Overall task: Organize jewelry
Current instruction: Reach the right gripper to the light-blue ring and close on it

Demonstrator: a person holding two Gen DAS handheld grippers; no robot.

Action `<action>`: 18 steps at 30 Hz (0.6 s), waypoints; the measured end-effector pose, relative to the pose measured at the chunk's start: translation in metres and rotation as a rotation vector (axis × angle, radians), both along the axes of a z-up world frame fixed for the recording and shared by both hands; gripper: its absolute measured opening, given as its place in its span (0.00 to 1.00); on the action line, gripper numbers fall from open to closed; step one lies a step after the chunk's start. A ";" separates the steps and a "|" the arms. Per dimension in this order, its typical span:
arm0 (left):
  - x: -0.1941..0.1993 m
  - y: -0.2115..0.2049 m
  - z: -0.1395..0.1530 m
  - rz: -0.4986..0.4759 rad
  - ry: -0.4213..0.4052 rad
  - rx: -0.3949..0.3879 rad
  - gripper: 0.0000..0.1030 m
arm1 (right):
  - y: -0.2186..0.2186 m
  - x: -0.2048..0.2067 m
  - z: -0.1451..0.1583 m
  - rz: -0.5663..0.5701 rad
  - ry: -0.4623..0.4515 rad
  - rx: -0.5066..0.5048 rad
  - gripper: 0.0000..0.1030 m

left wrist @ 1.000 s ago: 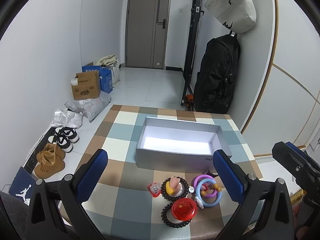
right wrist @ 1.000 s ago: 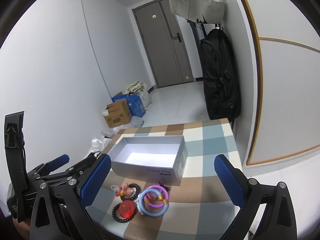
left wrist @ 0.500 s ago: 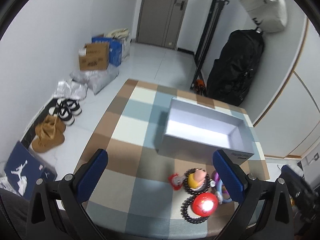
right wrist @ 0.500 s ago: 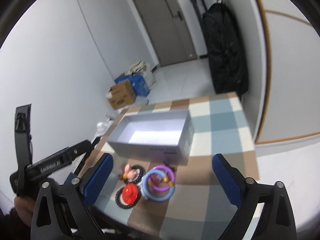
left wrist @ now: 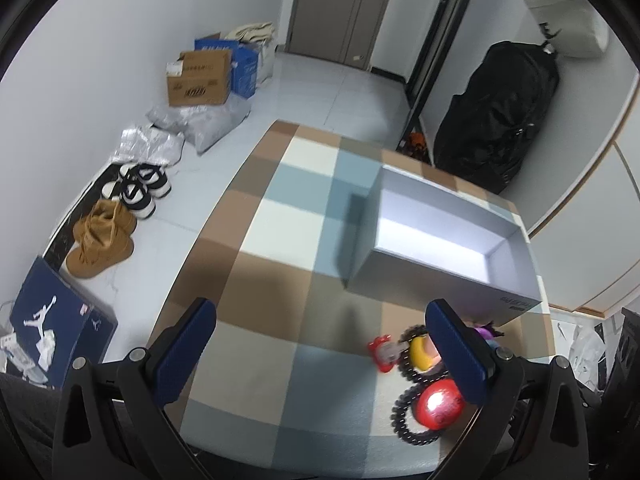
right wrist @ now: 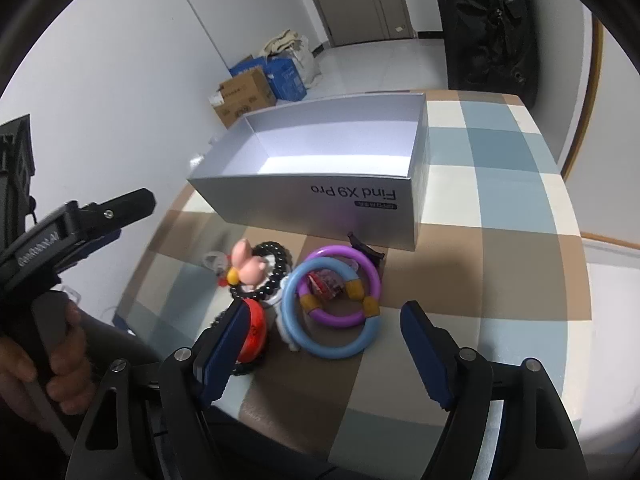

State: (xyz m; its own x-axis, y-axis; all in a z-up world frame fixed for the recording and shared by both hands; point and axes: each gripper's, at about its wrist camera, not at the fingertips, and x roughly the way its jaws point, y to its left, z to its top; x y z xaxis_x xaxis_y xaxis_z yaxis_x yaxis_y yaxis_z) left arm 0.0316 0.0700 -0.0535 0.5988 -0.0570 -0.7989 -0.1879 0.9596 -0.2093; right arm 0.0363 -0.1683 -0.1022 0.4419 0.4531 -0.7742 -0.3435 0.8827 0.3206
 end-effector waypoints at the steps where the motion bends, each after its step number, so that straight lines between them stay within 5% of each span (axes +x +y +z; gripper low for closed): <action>1: 0.000 0.002 -0.002 0.002 0.008 -0.003 0.99 | 0.001 0.001 -0.001 0.000 0.006 -0.012 0.73; 11: 0.003 0.005 -0.004 -0.002 0.028 -0.034 0.98 | 0.024 0.006 -0.010 0.023 -0.020 -0.125 0.59; 18: 0.004 -0.005 -0.007 -0.075 0.024 -0.051 0.93 | 0.012 0.007 -0.004 -0.013 -0.022 -0.067 0.59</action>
State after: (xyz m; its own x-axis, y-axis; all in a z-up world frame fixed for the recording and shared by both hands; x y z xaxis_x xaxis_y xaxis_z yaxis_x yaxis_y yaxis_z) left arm 0.0357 0.0651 -0.0601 0.5718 -0.1420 -0.8080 -0.1211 0.9595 -0.2543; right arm 0.0434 -0.1561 -0.1067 0.4645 0.3945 -0.7928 -0.3383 0.9064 0.2528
